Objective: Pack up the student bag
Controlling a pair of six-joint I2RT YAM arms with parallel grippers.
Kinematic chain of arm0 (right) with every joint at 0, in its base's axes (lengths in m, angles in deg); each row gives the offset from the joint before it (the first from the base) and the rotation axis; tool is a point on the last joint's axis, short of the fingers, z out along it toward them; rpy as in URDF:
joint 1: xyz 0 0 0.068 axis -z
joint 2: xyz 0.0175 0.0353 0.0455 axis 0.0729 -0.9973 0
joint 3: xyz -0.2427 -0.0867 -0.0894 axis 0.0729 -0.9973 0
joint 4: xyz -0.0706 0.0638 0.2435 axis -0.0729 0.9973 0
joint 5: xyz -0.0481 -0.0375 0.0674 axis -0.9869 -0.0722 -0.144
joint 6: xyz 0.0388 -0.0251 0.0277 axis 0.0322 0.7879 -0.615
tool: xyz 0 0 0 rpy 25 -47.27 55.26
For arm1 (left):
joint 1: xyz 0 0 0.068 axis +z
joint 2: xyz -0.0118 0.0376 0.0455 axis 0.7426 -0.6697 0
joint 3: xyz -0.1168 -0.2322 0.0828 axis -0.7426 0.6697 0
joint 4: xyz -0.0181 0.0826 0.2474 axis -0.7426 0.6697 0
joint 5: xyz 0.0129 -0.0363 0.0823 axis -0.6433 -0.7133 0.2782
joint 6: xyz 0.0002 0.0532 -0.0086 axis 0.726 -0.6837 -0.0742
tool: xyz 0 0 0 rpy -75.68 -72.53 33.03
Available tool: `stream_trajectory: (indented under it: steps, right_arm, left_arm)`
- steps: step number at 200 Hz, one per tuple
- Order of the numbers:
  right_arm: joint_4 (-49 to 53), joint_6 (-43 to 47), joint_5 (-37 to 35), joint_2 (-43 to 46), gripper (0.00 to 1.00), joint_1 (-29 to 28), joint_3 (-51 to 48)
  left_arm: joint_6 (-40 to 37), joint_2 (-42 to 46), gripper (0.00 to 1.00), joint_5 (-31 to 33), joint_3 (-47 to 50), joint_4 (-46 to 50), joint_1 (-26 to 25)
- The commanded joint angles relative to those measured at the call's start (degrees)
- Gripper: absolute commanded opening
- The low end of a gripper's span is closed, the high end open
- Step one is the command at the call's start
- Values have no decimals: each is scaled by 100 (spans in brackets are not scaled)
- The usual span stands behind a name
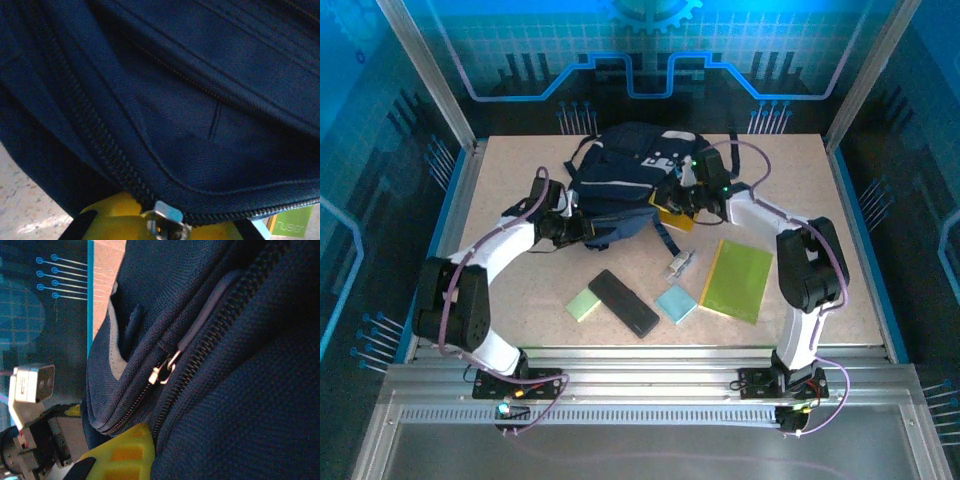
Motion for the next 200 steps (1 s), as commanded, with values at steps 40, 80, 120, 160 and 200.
stream_trajectory:
  steps: [40, 80, 120, 160, 200]
  right_arm:
    - [1187, 838, -760, -1278, 4, 444, 2273]
    - [1553, 601, -797, -1465, 71, 516, 2606]
    - [1622, 638, -1068, -331, 85, 567, 1252]
    - [799, -176, -706, 725, 88, 562, -604]
    - [-1235, -2057, -238, 662, 88, 185, -1717]
  left_arm:
    - [750, 787, 0, 502, 150, 270, -886]
    - [912, 55, 0, 180, -333, -212, -1306]
    - [987, -797, 0, -44, -1034, -667, -1526]
    - [985, -1106, 0, -127, -1454, -711, -1711]
    - [1045, -1088, 0, -146, -1377, -615, -1925]
